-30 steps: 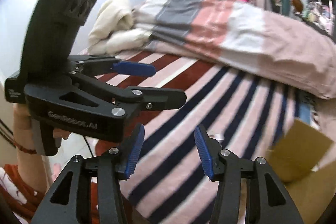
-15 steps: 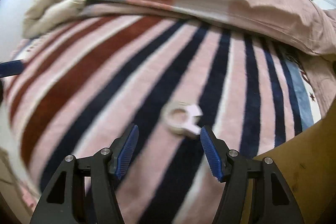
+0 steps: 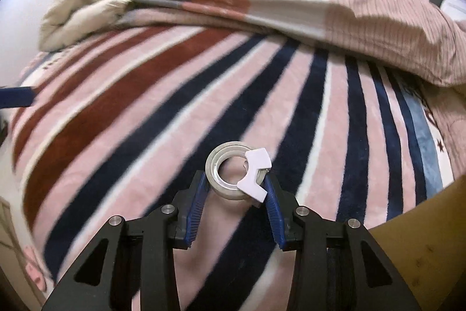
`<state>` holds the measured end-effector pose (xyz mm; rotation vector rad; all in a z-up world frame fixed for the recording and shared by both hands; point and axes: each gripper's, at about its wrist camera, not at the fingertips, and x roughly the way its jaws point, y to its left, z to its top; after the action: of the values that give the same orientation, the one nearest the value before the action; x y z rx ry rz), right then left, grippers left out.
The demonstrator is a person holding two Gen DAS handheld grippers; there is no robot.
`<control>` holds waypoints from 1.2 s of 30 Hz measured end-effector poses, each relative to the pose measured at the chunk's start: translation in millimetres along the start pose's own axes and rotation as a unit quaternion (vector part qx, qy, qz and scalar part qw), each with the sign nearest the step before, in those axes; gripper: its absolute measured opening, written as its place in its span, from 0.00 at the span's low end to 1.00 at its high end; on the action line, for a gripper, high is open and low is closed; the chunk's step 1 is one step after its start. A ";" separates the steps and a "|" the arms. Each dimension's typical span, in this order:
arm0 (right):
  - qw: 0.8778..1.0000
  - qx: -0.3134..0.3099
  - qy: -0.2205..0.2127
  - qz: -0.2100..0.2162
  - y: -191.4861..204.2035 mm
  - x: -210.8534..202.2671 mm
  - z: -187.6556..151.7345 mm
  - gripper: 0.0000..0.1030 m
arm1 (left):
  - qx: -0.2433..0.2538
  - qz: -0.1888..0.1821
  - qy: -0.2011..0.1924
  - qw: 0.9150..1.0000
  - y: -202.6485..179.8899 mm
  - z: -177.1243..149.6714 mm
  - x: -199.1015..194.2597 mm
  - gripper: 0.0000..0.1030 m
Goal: Organize rigid objects
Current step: 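Grasp the white tape roll with the right gripper, then pass the tape roll to the left gripper and drop it into the box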
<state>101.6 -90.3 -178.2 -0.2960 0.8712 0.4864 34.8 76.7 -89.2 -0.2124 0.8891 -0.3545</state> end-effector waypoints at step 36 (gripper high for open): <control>0.995 -0.005 -0.101 -0.006 -124.0 -193.9 -30.4 0.34 | 0.176 -0.127 0.066 0.974 -258.1 79.9 81.8 0.40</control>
<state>40.5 -264.6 -37.7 -0.2552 0.6707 0.5008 90.0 -189.9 -14.9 0.0274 0.9156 -0.7636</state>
